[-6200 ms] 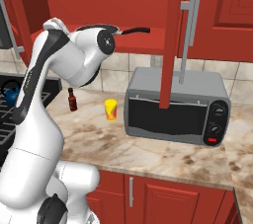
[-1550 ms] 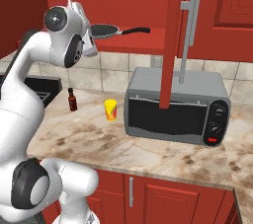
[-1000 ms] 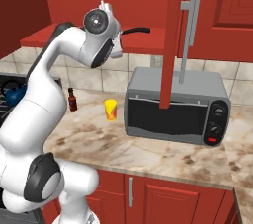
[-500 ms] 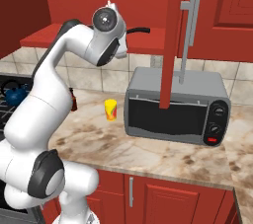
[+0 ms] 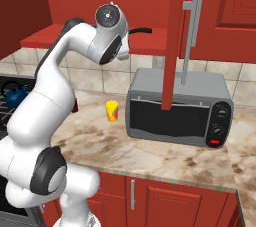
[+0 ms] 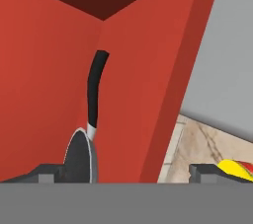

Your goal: Pick the pan from the cabinet and place it on the stove. Then turn on the stove burner for the pan.

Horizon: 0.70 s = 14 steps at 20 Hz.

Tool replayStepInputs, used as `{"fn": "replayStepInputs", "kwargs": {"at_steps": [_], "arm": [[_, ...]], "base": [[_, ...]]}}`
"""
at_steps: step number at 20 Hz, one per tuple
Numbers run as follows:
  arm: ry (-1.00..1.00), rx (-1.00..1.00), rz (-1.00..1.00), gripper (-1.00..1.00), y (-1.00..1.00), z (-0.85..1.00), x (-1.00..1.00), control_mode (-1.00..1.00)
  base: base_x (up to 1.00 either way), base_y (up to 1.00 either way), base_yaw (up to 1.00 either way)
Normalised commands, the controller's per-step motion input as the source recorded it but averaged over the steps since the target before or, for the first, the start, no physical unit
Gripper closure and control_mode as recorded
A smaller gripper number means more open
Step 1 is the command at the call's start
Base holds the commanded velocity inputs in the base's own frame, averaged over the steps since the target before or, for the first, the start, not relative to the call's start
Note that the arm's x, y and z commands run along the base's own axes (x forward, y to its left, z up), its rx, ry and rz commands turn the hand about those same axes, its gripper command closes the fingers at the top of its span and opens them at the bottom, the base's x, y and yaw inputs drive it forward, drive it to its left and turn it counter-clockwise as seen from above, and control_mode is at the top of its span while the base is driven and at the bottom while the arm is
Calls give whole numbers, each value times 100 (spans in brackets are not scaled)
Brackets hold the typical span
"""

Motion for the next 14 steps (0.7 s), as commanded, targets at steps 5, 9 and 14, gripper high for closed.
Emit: {"fn": "replayStepInputs", "kwargs": {"at_steps": [5,9,14], "arm": [[4,0,0,-100,0,0,23,-100],[2,1,0,-100,0,0,28,-100],[0,1,0,-100,0,0,41,-100]], "base": [[0,0,0],[0,0,0],[0,0,0]]}}
